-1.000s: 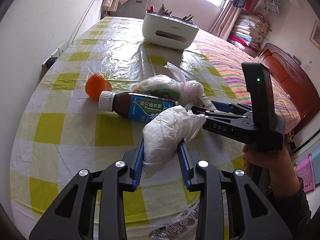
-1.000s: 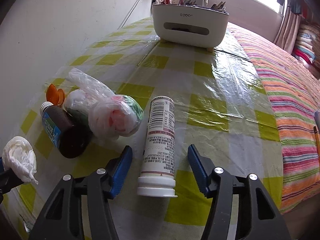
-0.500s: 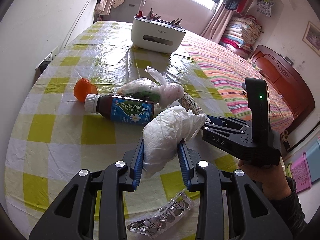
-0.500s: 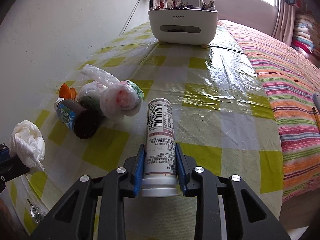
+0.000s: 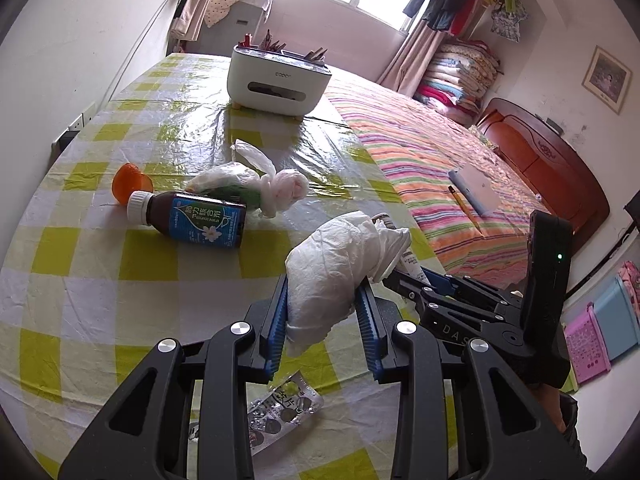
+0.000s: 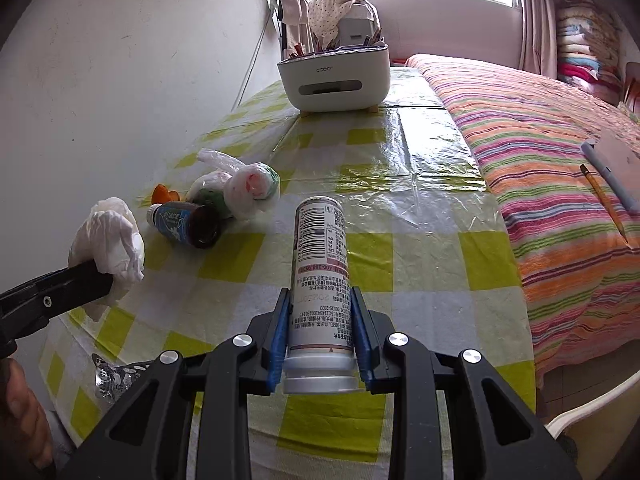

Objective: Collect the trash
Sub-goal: 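Carry the white bottle with the right tool toward the bin while the left tool carries the bag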

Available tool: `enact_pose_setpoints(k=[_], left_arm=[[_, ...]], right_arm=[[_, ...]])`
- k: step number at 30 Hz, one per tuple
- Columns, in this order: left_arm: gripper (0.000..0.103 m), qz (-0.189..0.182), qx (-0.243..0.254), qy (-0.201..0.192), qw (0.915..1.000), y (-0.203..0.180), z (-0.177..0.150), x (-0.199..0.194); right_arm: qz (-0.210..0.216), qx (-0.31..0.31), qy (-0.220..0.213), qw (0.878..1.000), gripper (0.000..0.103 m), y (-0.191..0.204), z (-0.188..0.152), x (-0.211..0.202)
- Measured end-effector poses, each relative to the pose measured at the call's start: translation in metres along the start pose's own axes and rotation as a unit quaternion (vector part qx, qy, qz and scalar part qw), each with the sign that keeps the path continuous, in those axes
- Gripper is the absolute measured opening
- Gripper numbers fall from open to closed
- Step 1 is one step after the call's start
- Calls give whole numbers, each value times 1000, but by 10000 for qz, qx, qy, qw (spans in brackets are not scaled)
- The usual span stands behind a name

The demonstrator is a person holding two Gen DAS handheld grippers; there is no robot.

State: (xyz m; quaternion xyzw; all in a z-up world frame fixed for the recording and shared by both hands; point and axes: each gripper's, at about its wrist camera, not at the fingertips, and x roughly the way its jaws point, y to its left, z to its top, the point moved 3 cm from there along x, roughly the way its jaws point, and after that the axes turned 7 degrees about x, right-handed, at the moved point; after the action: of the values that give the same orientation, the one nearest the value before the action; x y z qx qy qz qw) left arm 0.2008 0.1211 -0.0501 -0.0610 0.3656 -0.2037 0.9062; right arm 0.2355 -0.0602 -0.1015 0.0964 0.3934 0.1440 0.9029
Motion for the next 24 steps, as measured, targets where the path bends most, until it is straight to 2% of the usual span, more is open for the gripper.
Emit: enact_pose_setpoints(k=[13,24], left_arm=[[31,-357,-70,-91,9993,-33,-13,-5],[31,-504,-29,-55,9987,-64,-21,-6]], right_arm=[[-76,672,-354,9971,28,-43,-32,-45],[-282,1000,-715,9920,28,-69,-41,-76]])
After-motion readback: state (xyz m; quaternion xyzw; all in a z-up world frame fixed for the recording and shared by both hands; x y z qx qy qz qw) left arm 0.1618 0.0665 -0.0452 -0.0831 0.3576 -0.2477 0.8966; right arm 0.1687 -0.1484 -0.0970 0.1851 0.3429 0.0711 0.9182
